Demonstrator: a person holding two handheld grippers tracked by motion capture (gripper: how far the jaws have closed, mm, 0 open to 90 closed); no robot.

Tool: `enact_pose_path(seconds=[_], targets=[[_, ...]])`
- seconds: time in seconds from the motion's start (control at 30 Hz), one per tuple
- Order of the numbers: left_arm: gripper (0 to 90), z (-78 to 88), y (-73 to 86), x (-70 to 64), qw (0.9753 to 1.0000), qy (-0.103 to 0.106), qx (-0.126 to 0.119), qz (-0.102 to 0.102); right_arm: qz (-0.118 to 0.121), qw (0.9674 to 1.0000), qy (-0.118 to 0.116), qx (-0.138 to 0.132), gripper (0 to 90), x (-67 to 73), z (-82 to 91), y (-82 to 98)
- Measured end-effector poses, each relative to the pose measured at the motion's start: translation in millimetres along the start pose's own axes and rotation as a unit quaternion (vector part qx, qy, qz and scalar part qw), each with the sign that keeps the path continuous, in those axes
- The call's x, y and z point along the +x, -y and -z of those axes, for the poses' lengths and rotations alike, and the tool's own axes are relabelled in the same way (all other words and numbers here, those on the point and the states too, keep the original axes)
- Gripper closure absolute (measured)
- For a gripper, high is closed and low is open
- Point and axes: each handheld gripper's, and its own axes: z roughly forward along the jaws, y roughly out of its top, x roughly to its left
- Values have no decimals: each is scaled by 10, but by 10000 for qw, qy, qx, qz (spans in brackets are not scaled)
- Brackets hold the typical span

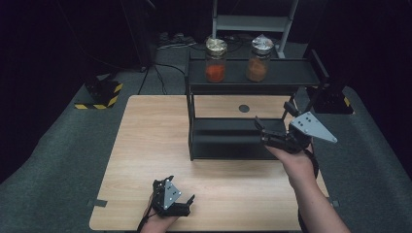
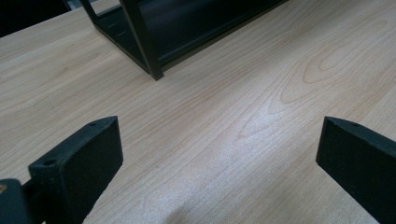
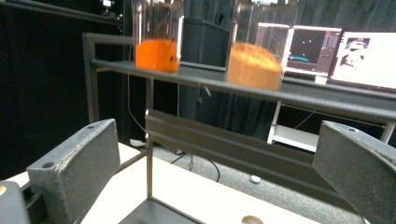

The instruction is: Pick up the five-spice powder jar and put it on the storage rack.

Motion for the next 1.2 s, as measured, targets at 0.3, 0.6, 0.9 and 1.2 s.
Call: enact_pose_path(seconds=[0.3,0.6,0.9,1.2], targets=[[8,0,0,-18,10000,-27,-1,-39,59,9998,-21,189,0,33,124,229],[8,4,7,-12,10000,-23,-20,-17,125,9989,21,461,0,77,226,495],[8,6,11,-19,10000,-27,-31,-37,150,9971,53,744,0,93,312,751],[8,7,13,-24,10000,-33,-38,-62,137,9942,70,1064,0,112,379,996]])
